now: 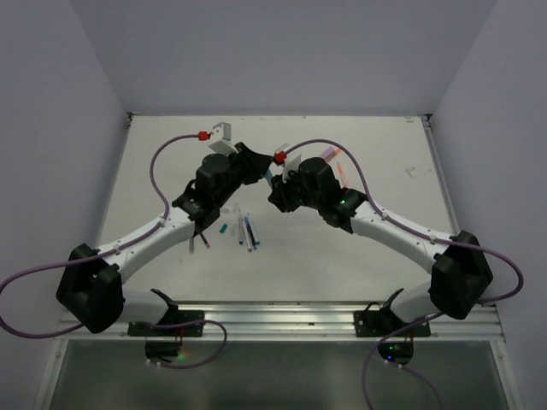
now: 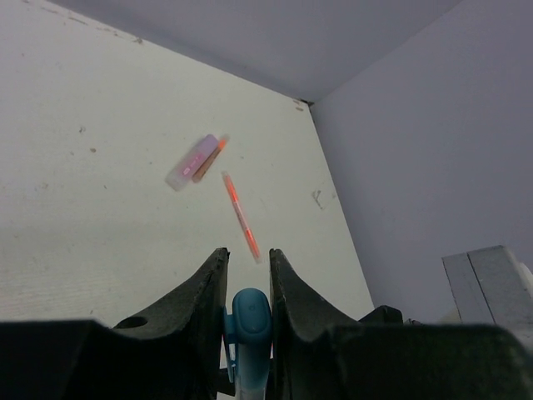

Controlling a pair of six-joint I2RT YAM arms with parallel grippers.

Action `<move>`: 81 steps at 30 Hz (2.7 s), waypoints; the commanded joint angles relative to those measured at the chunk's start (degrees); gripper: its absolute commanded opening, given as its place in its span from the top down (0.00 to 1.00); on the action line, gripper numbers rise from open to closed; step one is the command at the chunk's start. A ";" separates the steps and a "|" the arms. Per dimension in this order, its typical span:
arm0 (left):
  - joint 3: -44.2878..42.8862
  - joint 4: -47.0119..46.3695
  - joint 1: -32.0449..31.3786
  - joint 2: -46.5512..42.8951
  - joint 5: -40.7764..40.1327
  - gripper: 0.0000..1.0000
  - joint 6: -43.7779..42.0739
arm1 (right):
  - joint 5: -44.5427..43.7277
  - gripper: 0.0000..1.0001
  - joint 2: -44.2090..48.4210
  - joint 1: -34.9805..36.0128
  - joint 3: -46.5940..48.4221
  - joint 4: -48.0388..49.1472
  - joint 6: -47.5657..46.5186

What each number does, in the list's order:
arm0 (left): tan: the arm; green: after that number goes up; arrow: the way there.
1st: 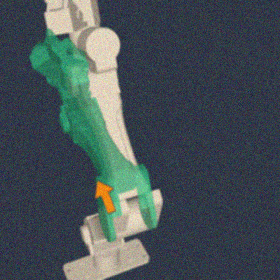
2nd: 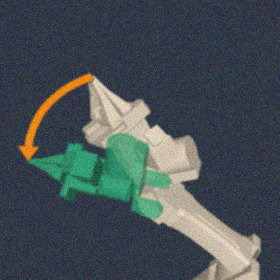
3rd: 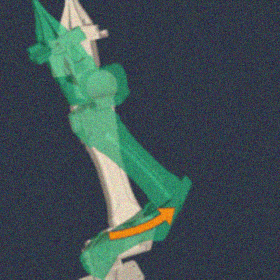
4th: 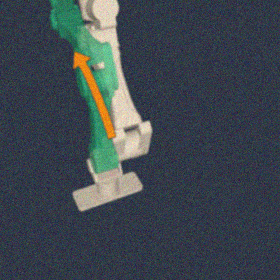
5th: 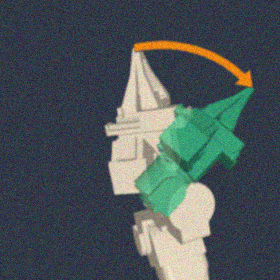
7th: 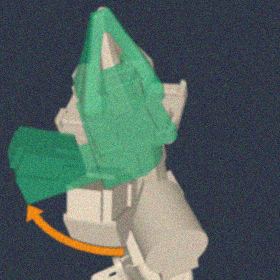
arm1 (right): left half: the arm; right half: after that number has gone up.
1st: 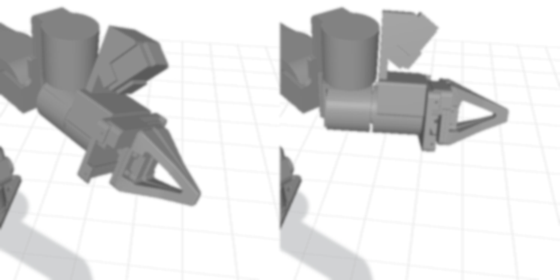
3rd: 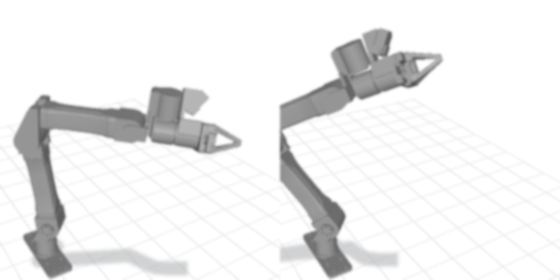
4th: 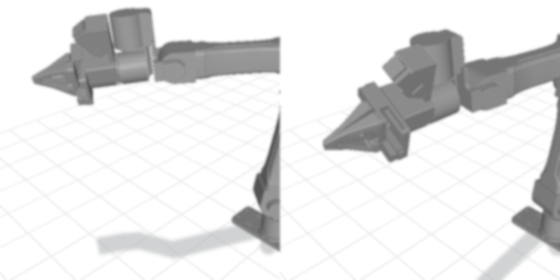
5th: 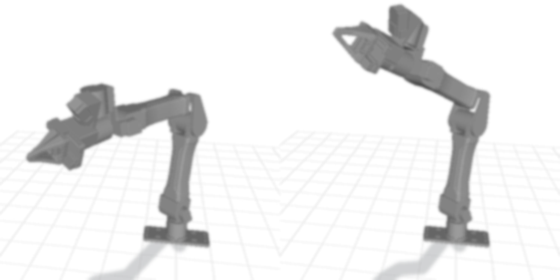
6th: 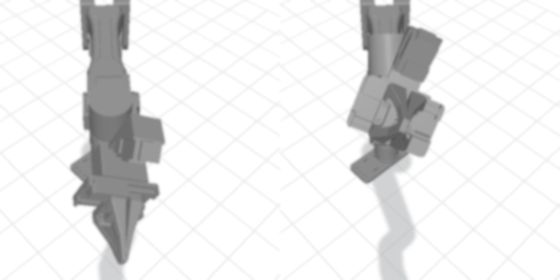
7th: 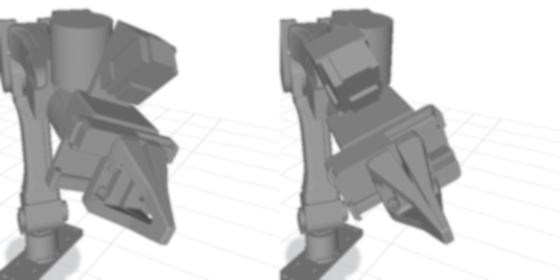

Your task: Open the pen caps

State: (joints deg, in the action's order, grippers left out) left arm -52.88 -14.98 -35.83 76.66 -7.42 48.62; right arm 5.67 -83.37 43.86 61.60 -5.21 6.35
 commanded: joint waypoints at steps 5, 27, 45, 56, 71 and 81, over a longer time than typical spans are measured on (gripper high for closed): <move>1.38 -6.99 -0.73 -0.72 3.03 1.00 -2.13 | -0.13 0.73 4.18 0.35 0.62 3.19 -0.64; 4.01 -12.61 -0.64 -3.71 5.66 1.00 -4.68 | 3.73 0.68 6.47 -2.11 -2.45 5.74 -0.37; 5.68 -16.31 -0.29 -4.59 6.54 1.00 -3.62 | 6.99 0.84 5.85 -2.11 -3.42 5.92 -1.34; 2.61 -11.39 -0.38 -2.05 6.19 0.68 -4.24 | 4.00 1.00 5.68 -2.11 -1.40 3.28 -2.66; 0.06 -7.87 -0.90 0.06 5.40 0.64 -3.53 | 1.71 1.00 4.89 -1.76 -0.17 2.66 -2.40; -0.73 -7.25 -1.08 0.33 3.56 0.98 -4.32 | 1.18 1.00 4.01 -1.40 0.01 1.70 -2.83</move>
State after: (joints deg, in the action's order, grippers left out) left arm -50.89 -22.11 -36.80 77.03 -2.11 45.34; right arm 8.01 -78.76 42.06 59.09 -3.84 4.80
